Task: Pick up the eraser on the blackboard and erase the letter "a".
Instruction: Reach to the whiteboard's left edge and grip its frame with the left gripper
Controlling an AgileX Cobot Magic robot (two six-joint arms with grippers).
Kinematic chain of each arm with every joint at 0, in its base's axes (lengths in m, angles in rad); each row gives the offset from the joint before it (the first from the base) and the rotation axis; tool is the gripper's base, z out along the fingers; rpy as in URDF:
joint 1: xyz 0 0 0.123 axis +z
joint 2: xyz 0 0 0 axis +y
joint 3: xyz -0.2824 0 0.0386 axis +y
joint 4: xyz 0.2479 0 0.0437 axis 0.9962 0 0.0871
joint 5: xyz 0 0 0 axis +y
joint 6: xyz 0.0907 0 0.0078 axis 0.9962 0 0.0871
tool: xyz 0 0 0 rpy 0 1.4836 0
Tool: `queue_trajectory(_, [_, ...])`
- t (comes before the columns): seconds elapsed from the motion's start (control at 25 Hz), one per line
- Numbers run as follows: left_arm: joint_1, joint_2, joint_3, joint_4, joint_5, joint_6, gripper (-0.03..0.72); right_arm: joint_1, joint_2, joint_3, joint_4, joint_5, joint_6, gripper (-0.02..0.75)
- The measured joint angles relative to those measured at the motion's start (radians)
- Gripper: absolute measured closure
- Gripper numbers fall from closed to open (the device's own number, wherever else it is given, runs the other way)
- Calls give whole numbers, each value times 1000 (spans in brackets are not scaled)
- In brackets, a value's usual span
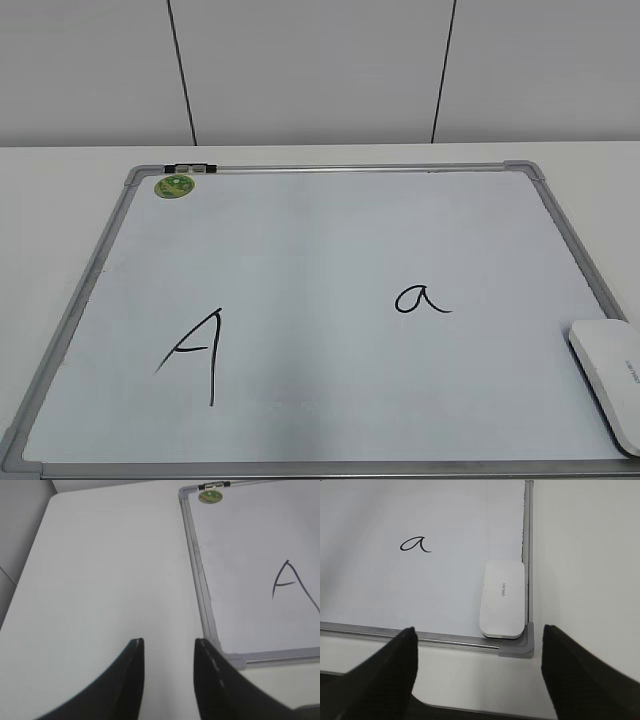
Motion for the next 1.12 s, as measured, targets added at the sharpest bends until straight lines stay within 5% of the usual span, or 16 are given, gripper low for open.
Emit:
queue_trajectory(0.4, [0, 75, -51, -2, -138, 0, 104, 0, 0, 0, 0, 0, 0, 165])
queue_trajectory(1.12, [0, 812, -53, -62, -570, 6, 79, 0, 0, 0, 0, 0, 0, 165])
